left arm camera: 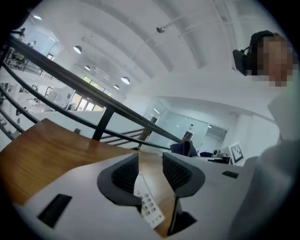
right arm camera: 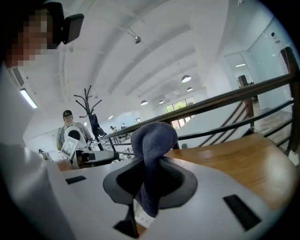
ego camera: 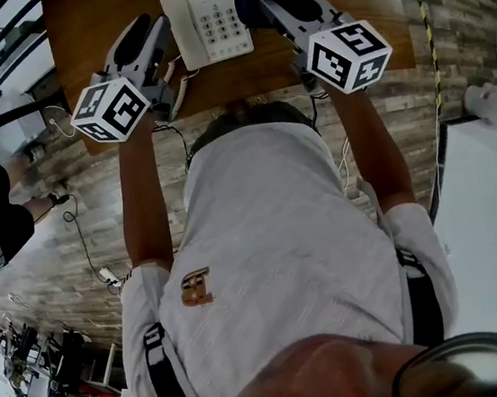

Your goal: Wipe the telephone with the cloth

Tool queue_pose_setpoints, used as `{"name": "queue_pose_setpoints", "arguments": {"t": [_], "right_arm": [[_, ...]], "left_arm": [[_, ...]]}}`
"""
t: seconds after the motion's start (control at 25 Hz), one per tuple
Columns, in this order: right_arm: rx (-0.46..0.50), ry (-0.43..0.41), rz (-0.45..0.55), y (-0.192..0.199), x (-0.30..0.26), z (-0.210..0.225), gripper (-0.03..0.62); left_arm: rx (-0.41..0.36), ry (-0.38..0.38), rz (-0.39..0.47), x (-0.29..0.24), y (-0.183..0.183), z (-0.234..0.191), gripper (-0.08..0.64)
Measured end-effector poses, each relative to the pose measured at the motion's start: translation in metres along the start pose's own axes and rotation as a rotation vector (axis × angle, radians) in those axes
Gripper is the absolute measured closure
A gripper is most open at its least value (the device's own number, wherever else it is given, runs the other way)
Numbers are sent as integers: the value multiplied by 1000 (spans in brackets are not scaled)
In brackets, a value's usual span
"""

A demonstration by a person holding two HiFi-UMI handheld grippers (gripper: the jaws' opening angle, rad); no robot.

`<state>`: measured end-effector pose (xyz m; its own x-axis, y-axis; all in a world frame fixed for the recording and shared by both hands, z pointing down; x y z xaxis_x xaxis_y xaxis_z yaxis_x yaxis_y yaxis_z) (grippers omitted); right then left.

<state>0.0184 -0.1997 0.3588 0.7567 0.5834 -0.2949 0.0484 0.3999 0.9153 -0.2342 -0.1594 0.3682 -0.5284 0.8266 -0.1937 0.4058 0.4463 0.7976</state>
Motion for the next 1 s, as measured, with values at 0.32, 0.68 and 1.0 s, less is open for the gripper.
{"name": "queue_pose_setpoints", "arguments": {"t": [0.32,0.68,1.0], "right_arm": [[43,-88,142,-41,7,-24,512],[103,-188,283,-58,20,-48,512],[207,-282,407,-60,29,-65,514]], "left_arm": [[-178,59,95,6,-33,48,471],[-327,33,225,16,-54,85,532],[-479,35,314,18,-50,110,541]]}}
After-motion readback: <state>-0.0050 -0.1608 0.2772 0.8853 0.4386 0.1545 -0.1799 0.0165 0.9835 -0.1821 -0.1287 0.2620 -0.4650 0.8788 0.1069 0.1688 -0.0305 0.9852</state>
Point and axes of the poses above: the fingertips, and each gripper's own axes: x backward along the fingers, z to its right, y out of its underside, the point moved 7 cm from there along x, backward along the fingers, and after that the axes turned 5 degrees about x, right-handed, at the moved point
